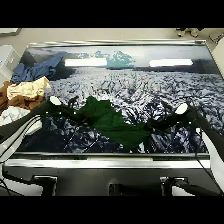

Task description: Fold the clothes and pants, and hang the long-sleeved shirts on hangers.

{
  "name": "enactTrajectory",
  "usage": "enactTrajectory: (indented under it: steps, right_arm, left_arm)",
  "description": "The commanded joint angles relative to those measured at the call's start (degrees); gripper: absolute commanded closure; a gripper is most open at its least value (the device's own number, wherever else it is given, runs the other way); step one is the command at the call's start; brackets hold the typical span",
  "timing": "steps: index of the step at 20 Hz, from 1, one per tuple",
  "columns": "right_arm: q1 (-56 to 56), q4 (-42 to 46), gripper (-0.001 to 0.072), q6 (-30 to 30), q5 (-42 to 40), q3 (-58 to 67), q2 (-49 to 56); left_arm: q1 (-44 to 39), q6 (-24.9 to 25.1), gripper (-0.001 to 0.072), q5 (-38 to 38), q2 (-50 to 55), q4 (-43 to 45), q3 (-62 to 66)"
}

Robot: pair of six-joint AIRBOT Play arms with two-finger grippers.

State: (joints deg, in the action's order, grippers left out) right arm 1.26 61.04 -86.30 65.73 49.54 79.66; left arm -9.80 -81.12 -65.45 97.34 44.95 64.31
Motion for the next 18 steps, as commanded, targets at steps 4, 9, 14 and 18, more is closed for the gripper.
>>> enactTrajectory:
  steps: [4, 9, 14, 18]
  right_arm:
    - [0.0, -5.2, 0.0664, 3.7, -1.4, 2.2, 0.2]
    - [0.0, 9.8, 0.0663, 1.0, -1.3, 23.6, -14.7]
    - [0.0, 10.2, 0.0662, -4.6, -5.0, 39.4, -30.9]
    - [0.0, 7.8, 0.0662, -4.9, 6.0, 39.4, -38.1]
  left_arm:
    - [0.4, 1.9, 0.0678, -0.1, -5.6, -0.8, 2.4]
    - [6.8, 5.8, 0.0678, 0.1, -22.1, -0.4, 16.5]
    - [7.1, 6.1, 0.0677, 8.3, -39.8, -1.5, 29.9]
    - [2.7, 4.6, 0.0678, 8.9, -48.5, -0.9, 29.8]
